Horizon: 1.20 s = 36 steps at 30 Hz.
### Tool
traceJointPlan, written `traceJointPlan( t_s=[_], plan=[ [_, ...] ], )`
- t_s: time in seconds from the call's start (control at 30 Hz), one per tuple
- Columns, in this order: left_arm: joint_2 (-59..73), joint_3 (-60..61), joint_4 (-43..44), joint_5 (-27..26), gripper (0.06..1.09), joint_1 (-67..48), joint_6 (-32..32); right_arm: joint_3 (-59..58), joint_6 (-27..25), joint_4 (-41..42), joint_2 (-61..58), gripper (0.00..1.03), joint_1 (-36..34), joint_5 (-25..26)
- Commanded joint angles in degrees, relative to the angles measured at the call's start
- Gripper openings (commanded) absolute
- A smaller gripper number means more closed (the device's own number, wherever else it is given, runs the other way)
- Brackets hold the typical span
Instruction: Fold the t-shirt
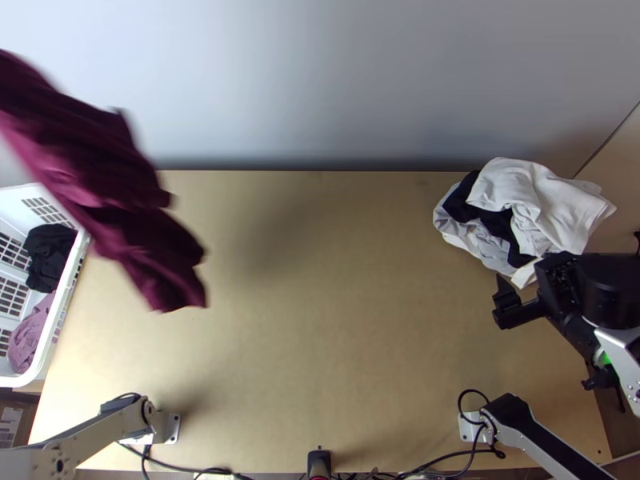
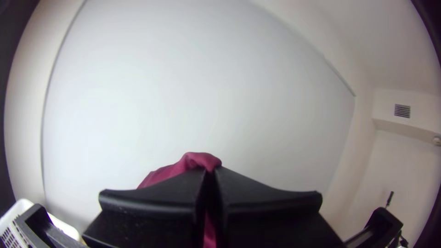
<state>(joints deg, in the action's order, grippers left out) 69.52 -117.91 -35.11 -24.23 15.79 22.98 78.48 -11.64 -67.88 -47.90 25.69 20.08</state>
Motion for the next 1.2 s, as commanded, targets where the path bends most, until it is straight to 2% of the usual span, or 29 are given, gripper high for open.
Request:
traceJointPlan(
  t_s=[0.0,0.13,0.4,0.6,1.07,1.13,1.17],
  plan=[
    [-1.66,5.67,-7.25,0.85,0.10,-20.80,0.84,0.18,0.21,0.03,1.23,0.97,-2.67,-0.39],
    [-3.42,13.23,-7.43,0.94,0.10,-30.12,1.01,0.10,0.30,-0.06,1.67,0.97,-4.34,-1.18],
    [-3.25,24.66,-6.37,7.00,0.10,-52.62,0.48,0.10,0.39,-0.15,2.02,0.97,-6.80,-1.97],
    [-0.52,31.77,-3.65,8.14,0.10,-63.34,-0.13,0.01,0.83,-0.24,2.02,0.97,-8.99,-2.76],
    [15.39,32.13,-0.04,7.79,0.10,-85.66,-3.65,-0.52,1.36,-1.21,2.02,0.97,-10.75,-3.82],
    [17.06,32.30,-0.04,7.53,0.13,-87.95,-3.65,-0.61,1.36,-1.21,2.02,0.97,-10.75,-3.82],
    [17.58,32.30,-0.04,7.53,0.26,-88.57,-3.65,-0.61,1.36,-1.21,2.02,0.97,-10.75,-3.82]
  ],
)
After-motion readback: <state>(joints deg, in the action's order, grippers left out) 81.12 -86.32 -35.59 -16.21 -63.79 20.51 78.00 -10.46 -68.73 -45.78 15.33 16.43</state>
